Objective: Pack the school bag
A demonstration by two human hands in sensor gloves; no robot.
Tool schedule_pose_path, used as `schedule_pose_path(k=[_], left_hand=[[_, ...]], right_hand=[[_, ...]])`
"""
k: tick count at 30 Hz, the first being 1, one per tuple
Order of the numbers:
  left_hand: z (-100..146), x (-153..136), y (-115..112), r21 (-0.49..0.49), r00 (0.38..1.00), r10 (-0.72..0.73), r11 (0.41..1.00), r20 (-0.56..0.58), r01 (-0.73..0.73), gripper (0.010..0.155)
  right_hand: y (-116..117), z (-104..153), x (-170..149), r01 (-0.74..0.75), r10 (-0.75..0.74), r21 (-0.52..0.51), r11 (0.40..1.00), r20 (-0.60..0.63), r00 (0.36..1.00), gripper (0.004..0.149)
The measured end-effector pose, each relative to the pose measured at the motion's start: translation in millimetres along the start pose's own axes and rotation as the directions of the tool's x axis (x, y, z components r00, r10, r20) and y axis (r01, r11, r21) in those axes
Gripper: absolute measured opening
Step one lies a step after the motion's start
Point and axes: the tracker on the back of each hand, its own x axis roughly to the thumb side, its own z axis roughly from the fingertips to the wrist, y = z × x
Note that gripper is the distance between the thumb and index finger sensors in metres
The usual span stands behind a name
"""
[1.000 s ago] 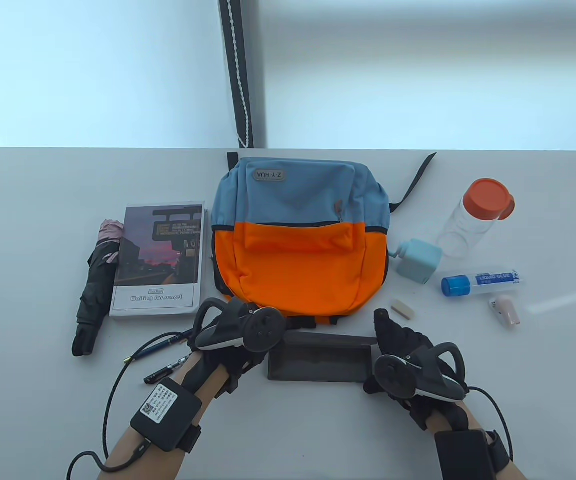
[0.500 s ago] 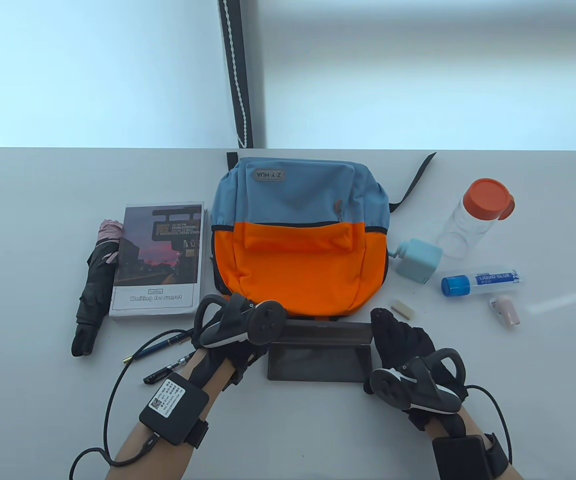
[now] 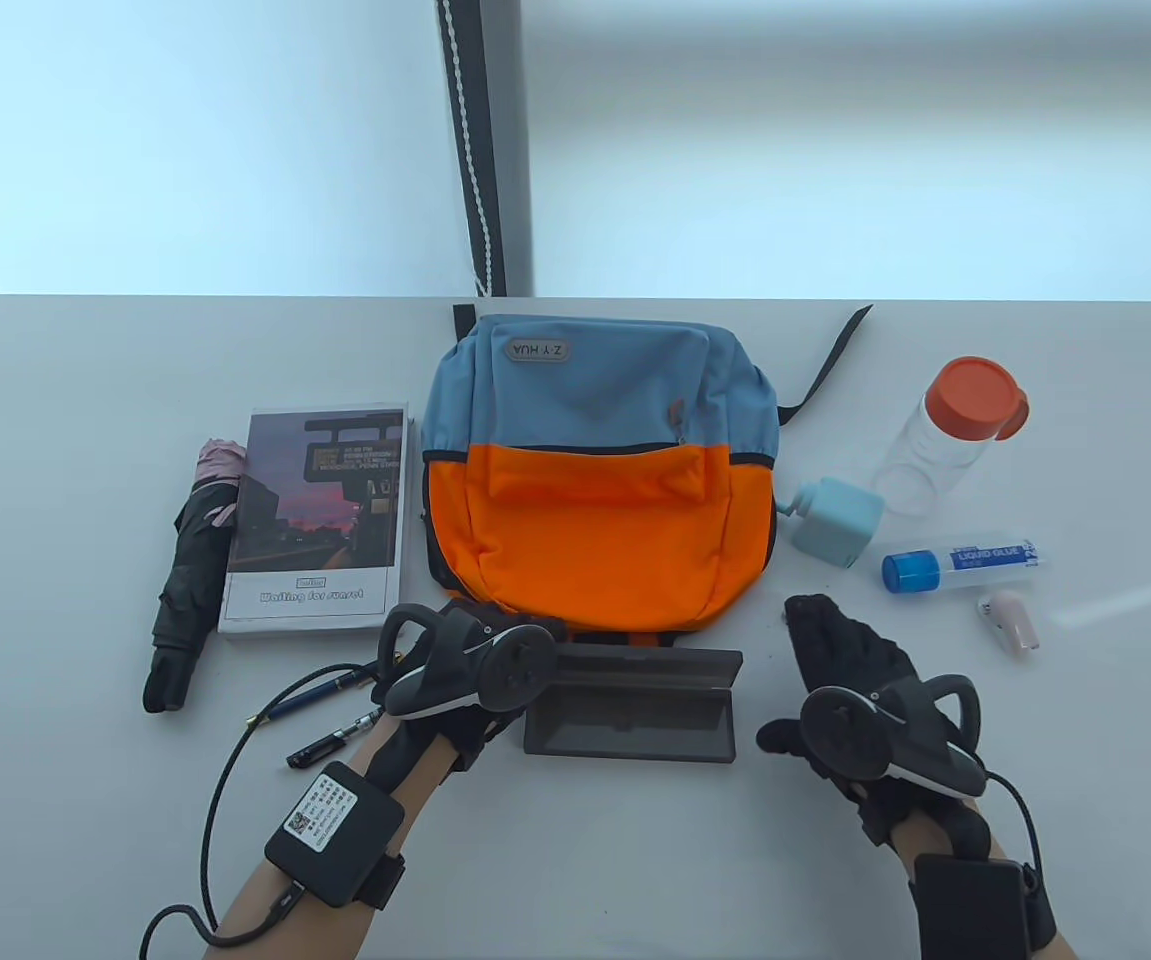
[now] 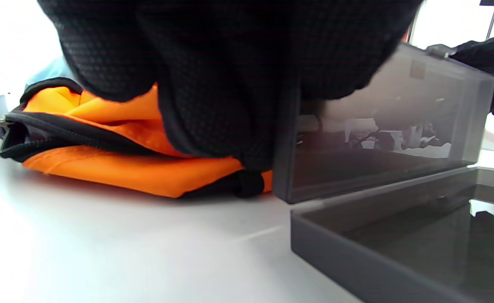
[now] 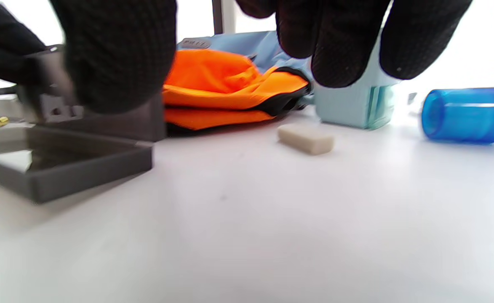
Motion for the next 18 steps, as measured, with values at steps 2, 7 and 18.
schedule_pose_path(k=[2,7,18], left_hand=[[2.4,-1.4,0.4,0.011,1.000,0.001,1.000,-0.002,-0.001,0.048],[6.2,-2.8,1.0,0.026,1.000,0.004,1.000,0.004,-0.004,0.048],[9.4,-1.2,1.0,0.039,1.000,-0.001,0.999,0.018,0.000,0.048]], right_hand=[[-6.5,-5.4,-8.8,-0.035,0.034,-0.007,0.999,-0.074,0.997,0.086],[-5.8,-26.2,-15.8,-0.098,0.103,0.042,0.994,-0.120,0.987,0.069],[37.4,-62.2,0.6,-0.189,0.210,0.154,0.970,-0.136,0.968,0.064]])
